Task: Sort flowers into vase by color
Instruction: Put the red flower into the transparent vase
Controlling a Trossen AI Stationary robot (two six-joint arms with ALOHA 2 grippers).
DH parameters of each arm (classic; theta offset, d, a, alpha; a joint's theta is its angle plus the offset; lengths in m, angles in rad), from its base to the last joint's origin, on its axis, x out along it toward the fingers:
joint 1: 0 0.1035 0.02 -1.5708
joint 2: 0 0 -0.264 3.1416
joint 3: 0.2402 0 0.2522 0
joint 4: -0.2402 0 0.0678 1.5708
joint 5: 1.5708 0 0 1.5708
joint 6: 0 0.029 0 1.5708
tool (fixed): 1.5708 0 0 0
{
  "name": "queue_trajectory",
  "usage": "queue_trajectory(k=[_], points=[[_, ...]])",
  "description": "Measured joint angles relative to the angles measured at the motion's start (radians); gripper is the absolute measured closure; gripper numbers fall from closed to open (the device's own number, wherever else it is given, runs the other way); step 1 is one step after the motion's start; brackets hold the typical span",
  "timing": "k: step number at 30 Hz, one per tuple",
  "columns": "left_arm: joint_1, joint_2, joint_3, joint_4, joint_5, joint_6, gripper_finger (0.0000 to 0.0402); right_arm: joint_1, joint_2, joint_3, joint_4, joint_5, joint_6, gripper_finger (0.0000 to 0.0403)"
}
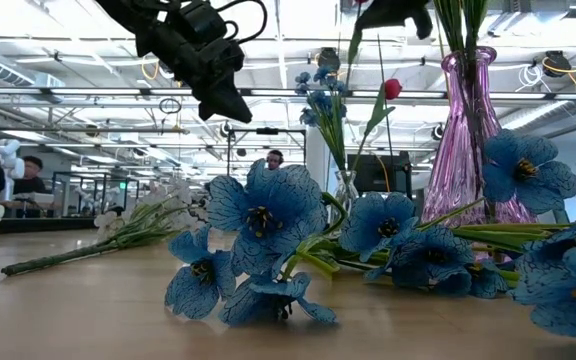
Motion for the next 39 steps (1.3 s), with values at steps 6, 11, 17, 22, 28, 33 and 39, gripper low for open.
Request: queue_trajectory(k=[6, 11, 17, 22, 28, 33, 39], points=[[-0.001, 0.000, 0.000, 0.000, 0.000, -0.007, 0.0336, 0.000, -0.001, 0.088, -0.142, -0.002, 0.003, 0.0403], [-0.002, 0.000, 0.000, 0.000, 0.000, -0.008, 0.0336, 0.000, 0.012, 0.087, -0.158, -0.007, 0.003, 0.0403], [-0.002, 0.000, 0.000, 0.001, 0.000, -0.009, 0.0336, 0.000, 0.070, 0.086, -0.159, -0.028, -0.010, 0.0403], [-0.002, 0.000, 0.000, -0.001, 0.003, -0.011, 0.0336, -0.003, 0.134, 0.086, -0.156, -0.026, -0.025, 0.0403], [-0.002, 0.000, 0.000, -0.002, 0.015, -0.010, 0.0336, -0.003, 0.207, 0.086, -0.156, -0.023, 0.002, 0.0403], [-0.002, 0.000, 0.000, -0.002, 0.016, -0.008, 0.0336, -0.003, 0.278, 0.086, -0.162, 0.032, 0.052, 0.0403], [-0.002, 0.000, 0.000, -0.040, 0.017, -0.003, 0.0336, -0.005, 0.320, 0.088, -0.162, 0.079, 0.091, 0.0403]])
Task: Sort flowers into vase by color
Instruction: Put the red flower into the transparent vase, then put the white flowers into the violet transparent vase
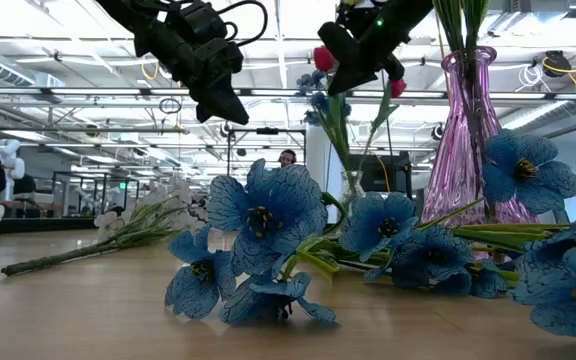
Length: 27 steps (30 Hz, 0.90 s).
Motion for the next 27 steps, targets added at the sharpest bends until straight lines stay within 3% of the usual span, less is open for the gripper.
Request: queue_trajectory(k=[11, 27], points=[[0.000, 0.000, 0.000, -0.020, 0.000, 0.029, 0.0336, 0.000, -0.030, -0.004, -0.036, 0.020, 0.054, 0.0382], [0.000, 0.000, 0.000, -0.037, 0.027, 0.050, 0.0336, 0.000, -0.098, -0.003, -0.250, -0.003, 0.150, 0.0217]])
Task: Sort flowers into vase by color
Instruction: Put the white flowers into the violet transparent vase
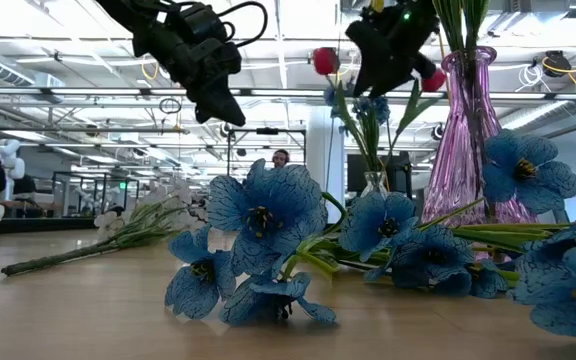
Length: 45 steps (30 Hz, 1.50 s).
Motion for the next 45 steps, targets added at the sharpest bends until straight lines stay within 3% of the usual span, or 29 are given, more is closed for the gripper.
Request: queue_trajectory(k=[8, 12, 15, 17, 21, 24, 29, 35, 41, 45], points=[[0.000, 0.000, 0.000, -0.032, 0.000, -0.001, 0.0336, 0.000, -0.165, 0.001, -0.011, -0.006, 0.089, 0.0192], [-0.008, 0.000, 0.000, -0.030, 0.000, -0.037, 0.0336, 0.000, -0.241, 0.001, -0.011, -0.147, 0.142, 0.0205], [-0.022, 0.000, 0.000, -0.026, -0.013, -0.077, 0.0336, 0.007, -0.255, 0.002, -0.034, -0.267, 0.129, 0.0236], [-0.043, 0.000, 0.000, -0.026, -0.075, -0.116, 0.0336, 0.020, -0.250, 0.002, -0.092, -0.314, 0.085, 0.0270], [-0.119, 0.000, 0.000, -0.028, -0.205, -0.179, 0.0336, 0.047, -0.243, 0.001, -0.265, -0.342, 0.074, 0.0368], [-0.196, 0.000, 0.000, -0.029, -0.278, -0.247, 0.0336, 0.075, -0.257, -0.011, -0.349, -0.351, 0.049, 0.0391], [-0.320, 0.000, 0.000, -0.034, -0.453, -0.455, 0.0336, 0.107, -0.375, -0.141, -0.320, -0.428, 0.043, 0.0400], [-0.457, 0.000, 0.000, -0.067, -0.594, -0.721, 0.0336, 0.145, -0.637, -0.412, -0.297, -0.447, 0.181, 0.0402], [-0.600, 0.000, 0.014, -0.293, -0.767, -1.096, 0.0352, 0.150, -0.817, -0.626, -0.285, -0.476, 0.321, 0.0402], [-0.659, 0.000, 0.011, -0.429, -0.787, -1.351, 0.0371, 0.150, -0.841, -0.713, -0.228, -0.504, 0.364, 0.0402]])
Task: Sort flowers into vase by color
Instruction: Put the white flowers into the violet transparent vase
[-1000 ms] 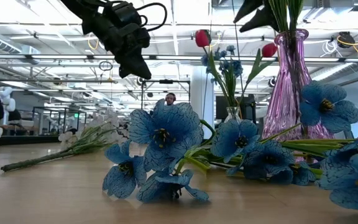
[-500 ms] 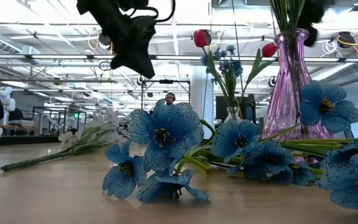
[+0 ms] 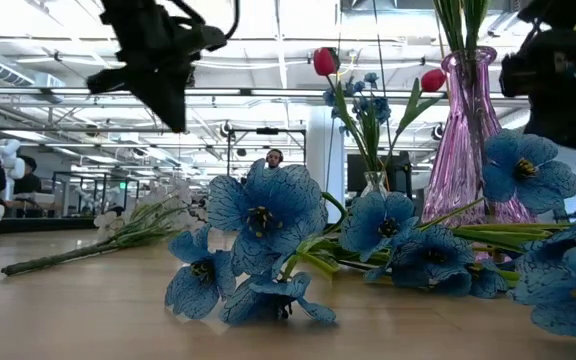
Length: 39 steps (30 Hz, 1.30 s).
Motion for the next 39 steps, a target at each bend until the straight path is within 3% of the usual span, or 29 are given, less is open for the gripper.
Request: queue_trajectory(k=[6, 9, 13, 26, 31, 39], points=[[-0.011, 0.003, -0.054, -0.002, -0.002, -0.258, 0.0380, 0.000, 0.015, -0.033, 0.070, -0.021, -0.035, 0.0402], [-0.010, 0.016, -0.085, -0.009, 0.063, -0.321, 0.0378, 0.000, 0.016, -0.033, 0.106, -0.021, -0.048, 0.0403], [-0.019, 0.046, -0.109, 0.002, 0.161, -0.329, 0.0361, 0.000, 0.016, -0.033, 0.141, -0.021, -0.057, 0.0403], [-0.038, 0.224, -0.158, 0.205, 0.300, -0.329, 0.0252, 0.000, 0.016, -0.033, 0.143, -0.021, -0.059, 0.0403], [-0.038, 0.299, -0.158, 0.198, 0.366, -0.330, 0.0244, 0.000, 0.016, -0.033, 0.143, -0.021, -0.073, 0.0403], [-0.038, 0.349, -0.152, 0.197, 0.369, -0.354, 0.0253, 0.000, 0.016, -0.033, 0.143, -0.020, -0.077, 0.0403]])
